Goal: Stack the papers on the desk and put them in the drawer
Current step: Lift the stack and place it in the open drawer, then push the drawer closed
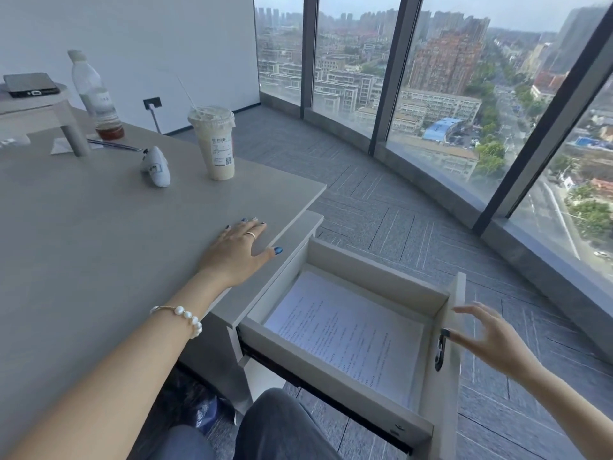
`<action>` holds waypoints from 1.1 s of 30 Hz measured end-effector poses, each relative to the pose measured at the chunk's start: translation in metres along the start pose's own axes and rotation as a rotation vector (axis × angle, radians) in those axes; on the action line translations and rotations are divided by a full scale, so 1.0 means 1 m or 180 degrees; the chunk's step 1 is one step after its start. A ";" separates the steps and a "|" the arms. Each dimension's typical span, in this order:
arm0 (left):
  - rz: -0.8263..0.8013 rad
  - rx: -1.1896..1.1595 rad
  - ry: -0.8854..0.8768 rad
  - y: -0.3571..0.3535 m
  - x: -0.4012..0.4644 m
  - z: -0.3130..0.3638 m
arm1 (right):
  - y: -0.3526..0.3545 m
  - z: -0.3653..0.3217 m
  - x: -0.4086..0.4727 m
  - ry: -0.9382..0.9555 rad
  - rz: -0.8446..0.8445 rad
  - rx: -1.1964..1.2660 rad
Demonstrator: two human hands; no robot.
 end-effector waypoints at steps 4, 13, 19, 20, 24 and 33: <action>0.0010 0.0022 -0.0010 0.001 -0.001 0.002 | -0.016 0.000 -0.008 -0.0355 -0.0111 0.0457; 0.0025 0.0045 -0.0027 0.002 0.000 0.003 | -0.033 -0.033 0.007 -0.0394 0.0037 0.0559; 0.0006 0.0050 -0.0016 0.001 0.000 0.003 | -0.053 -0.076 0.027 -0.0408 0.0098 0.0886; 0.0006 0.0043 -0.0016 0.002 0.000 0.003 | -0.059 -0.084 0.030 -0.0392 0.0055 0.0926; 0.0008 0.0024 -0.0023 0.003 0.000 0.003 | -0.081 -0.108 0.050 -0.0334 0.0033 0.0992; 0.0002 -0.0041 -0.0023 0.001 0.002 0.002 | -0.135 -0.150 0.107 -0.0173 -0.0188 0.1178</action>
Point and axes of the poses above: each hand's wrist, its own x-axis towards the middle knuckle, its own y-axis out of the back of the hand, z = x × y, the point moved 6 cm from there along x, towards the middle knuckle
